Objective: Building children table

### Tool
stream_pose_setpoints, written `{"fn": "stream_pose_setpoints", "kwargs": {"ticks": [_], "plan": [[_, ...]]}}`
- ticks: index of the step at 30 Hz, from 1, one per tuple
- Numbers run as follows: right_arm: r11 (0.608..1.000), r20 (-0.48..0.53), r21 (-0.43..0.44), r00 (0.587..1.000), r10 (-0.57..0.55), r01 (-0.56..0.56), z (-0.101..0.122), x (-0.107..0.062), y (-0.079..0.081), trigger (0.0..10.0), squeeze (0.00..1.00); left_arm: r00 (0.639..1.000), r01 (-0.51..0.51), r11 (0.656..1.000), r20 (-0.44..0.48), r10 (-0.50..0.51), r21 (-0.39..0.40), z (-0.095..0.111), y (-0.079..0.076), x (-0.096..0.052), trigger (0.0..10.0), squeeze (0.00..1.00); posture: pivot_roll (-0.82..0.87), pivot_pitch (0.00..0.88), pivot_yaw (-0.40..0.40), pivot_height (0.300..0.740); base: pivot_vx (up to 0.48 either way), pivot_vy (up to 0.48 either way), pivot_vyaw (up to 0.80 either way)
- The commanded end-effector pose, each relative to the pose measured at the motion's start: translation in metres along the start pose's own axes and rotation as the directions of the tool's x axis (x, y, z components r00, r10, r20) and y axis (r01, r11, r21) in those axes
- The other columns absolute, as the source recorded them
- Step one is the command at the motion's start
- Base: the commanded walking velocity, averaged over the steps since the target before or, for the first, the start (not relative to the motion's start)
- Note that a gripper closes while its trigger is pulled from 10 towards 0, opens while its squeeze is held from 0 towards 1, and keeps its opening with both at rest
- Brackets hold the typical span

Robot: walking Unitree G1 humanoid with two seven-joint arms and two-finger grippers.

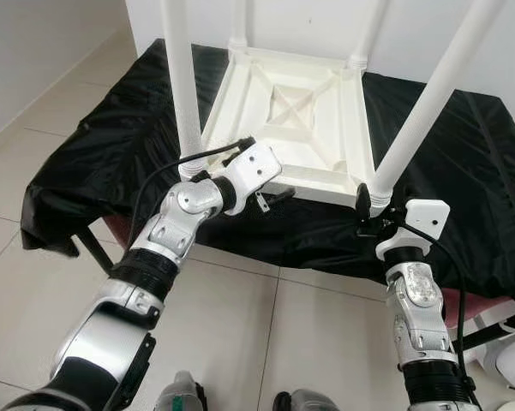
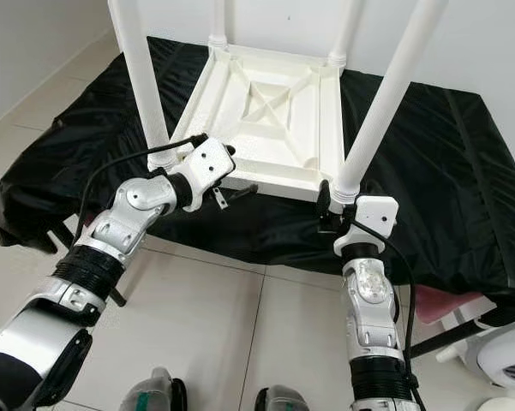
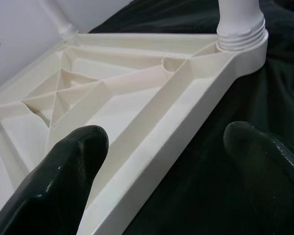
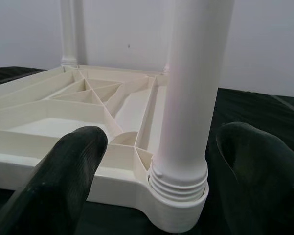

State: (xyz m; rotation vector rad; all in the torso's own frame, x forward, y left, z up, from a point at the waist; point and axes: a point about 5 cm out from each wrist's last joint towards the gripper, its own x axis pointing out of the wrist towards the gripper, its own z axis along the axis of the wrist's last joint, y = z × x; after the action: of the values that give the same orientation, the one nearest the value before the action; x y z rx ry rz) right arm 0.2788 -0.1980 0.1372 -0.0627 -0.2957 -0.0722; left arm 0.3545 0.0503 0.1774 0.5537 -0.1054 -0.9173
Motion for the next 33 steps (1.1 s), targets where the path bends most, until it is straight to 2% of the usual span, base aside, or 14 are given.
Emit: {"fn": "stream_pose_setpoints", "kwargs": {"ticks": [1, 8, 17, 19, 27, 33], "plan": [[1.0, -0.002, 0.003, 1.0, -0.008, 0.008, -0.001, -0.007, 0.0, 10.0, 0.0, 1.0, 0.002, 1.0, -0.009, -0.002, 0.025, 0.001, -0.001, 0.005, 10.0, 0.0, -0.05, 0.042, 0.011, 0.74, 0.0, 0.0, 0.0], [1.0, -0.02, -0.01, 1.0, -0.015, 0.015, -0.004, -0.018, -0.001, 10.0, 0.0, 1.0, 0.014, 1.0, -0.018, -0.014, 0.016, 0.0, 0.002, 0.009, 10.0, 0.0, -0.06, 0.049, 0.024, 0.74, 0.0, 0.0, 0.0], [1.0, -0.039, -0.024, 0.999, -0.012, 0.011, -0.007, -0.032, 0.001, 10.0, 0.0, 0.994, 0.11, 0.993, -0.031, -0.109, 0.037, 0.001, -0.012, 0.023, 10.0, 0.0, -0.09, 0.065, 0.048, 0.74, 0.0, 0.0, 0.0], [1.0, -0.046, -0.018, 0.999, -0.011, 0.01, -0.006, -0.042, 0.002, 10.0, 0.0, 0.989, 0.145, 0.988, -0.041, -0.143, 0.048, 0.002, -0.018, 0.029, 10.0, 0.0, -0.1, 0.074, 0.06, 0.74, 0.0, 0.0, 0.0], [1.0, -0.047, -0.015, 0.999, -0.013, 0.012, -0.005, -0.053, 0.003, 10.0, 0.0, 0.987, 0.156, 0.987, -0.04, -0.154, 0.043, 0.004, -0.018, 0.033, 10.0, 0.0, -0.12, 0.085, 0.074, 0.74, 0.0, 0.0, 0.0], [0.998, -0.057, -0.023, 0.997, -0.061, 0.06, -0.004, -0.064, 0.001, 10.0, 0.0, 0.985, 0.16, 0.987, -0.061, -0.158, 0.026, 0.006, -0.015, 0.038, 10.0, 0.0, -0.14, 0.098, 0.092, 0.74, 0.0, 0.0, 0.0]]}}
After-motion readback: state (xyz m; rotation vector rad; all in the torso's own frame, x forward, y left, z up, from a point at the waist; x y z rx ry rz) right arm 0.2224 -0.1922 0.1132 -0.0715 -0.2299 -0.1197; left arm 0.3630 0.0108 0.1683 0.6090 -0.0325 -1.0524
